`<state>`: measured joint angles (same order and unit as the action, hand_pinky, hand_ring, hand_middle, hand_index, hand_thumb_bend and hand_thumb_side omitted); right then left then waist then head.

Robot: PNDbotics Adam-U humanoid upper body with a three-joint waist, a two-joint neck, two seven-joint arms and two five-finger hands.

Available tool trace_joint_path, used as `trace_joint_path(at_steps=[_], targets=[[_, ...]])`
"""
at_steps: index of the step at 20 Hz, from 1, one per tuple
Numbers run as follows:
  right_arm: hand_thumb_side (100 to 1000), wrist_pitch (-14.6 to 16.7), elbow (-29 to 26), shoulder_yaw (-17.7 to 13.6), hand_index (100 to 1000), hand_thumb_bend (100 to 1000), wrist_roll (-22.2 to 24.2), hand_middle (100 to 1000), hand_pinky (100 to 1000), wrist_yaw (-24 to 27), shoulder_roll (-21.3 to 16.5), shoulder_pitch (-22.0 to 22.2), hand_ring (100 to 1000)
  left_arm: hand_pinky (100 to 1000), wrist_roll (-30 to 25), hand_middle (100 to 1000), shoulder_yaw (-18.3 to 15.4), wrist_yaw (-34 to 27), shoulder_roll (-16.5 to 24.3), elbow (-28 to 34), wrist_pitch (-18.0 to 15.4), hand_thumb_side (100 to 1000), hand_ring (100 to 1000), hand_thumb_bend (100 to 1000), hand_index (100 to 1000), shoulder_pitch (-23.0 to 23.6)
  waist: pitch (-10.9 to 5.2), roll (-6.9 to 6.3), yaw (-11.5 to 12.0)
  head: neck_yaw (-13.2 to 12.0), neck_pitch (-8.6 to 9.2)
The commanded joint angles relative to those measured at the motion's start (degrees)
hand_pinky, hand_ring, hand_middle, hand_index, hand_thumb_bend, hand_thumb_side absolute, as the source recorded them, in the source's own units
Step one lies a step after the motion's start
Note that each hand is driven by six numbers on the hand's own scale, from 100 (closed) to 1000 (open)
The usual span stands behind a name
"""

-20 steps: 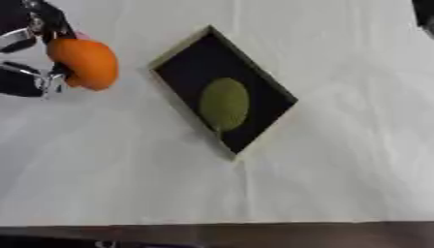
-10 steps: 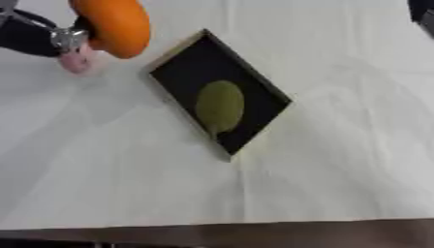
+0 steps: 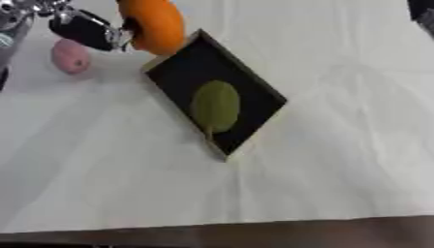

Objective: Pick up objects on the table and place them in the box.

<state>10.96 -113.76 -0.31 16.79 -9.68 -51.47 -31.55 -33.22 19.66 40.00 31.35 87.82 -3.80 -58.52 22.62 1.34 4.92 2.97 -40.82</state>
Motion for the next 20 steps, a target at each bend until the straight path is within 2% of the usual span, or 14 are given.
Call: trace_joint_path(at_steps=[1, 3, 5, 11, 14, 17, 20], targets=[[206, 0.01, -0.50, -0.55, 780, 100, 0.23, 660, 897, 0.58, -0.72, -0.96, 767, 645, -0.06, 593, 0.35, 1.33, -1.22, -2.66, -0.83, 160, 594, 100, 701, -1.90, -1.43, -0.10, -0.17, -0.37, -0.13], [207, 0.02, -0.51, -0.46, 780, 100, 0.38, 660, 897, 0.63, -0.68, -1.06, 767, 656, -0.47, 607, 1.01, 2.30, -1.99, -4.46, -1.57, 167, 607, 103, 714, -2.27, -1.43, -0.13, -0.18, -0.50, -0.16], [207, 0.00, -0.49, -0.44, 780, 100, 0.43, 660, 897, 0.65, -0.64, -1.13, 766, 673, -1.11, 629, 1.65, 3.20, -2.56, -6.03, -2.50, 189, 629, 144, 734, -2.51, -1.43, -0.18, -0.18, -0.59, -0.19], [219, -0.10, -0.50, -0.31, 780, 100, 0.72, 659, 898, 0.74, -0.35, -1.30, 766, 723, -4.44, 722, 2.45, 4.30, -3.96, -9.05, -4.98, 299, 707, 295, 834, -2.65, -1.42, -0.26, -0.27, -0.72, -0.26], [222, -0.15, -0.38, -0.35, 779, 100, 0.77, 659, 898, 0.86, -0.34, -1.32, 766, 779, -5.70, 792, 2.42, 4.39, -4.11, -9.25, -5.69, 351, 788, 381, 886, -2.46, -1.43, -0.26, -0.26, -0.66, -0.39], [221, -0.12, -0.41, -0.39, 779, 100, 0.84, 659, 898, 1.05, -0.30, -1.29, 766, 807, -6.35, 825, 2.03, 4.09, -3.98, -8.92, -5.64, 346, 821, 413, 908, -2.27, -1.43, -0.25, -0.23, -0.60, -0.56], [217, -0.21, -0.36, -0.51, 779, 100, 0.78, 658, 898, 1.02, -0.25, -1.20, 766, 800, -5.66, 819, 1.45, 3.46, -3.67, -8.14, -5.28, 336, 814, 398, 904, -2.02, -1.44, -0.24, -0.15, -0.58, -0.55]])
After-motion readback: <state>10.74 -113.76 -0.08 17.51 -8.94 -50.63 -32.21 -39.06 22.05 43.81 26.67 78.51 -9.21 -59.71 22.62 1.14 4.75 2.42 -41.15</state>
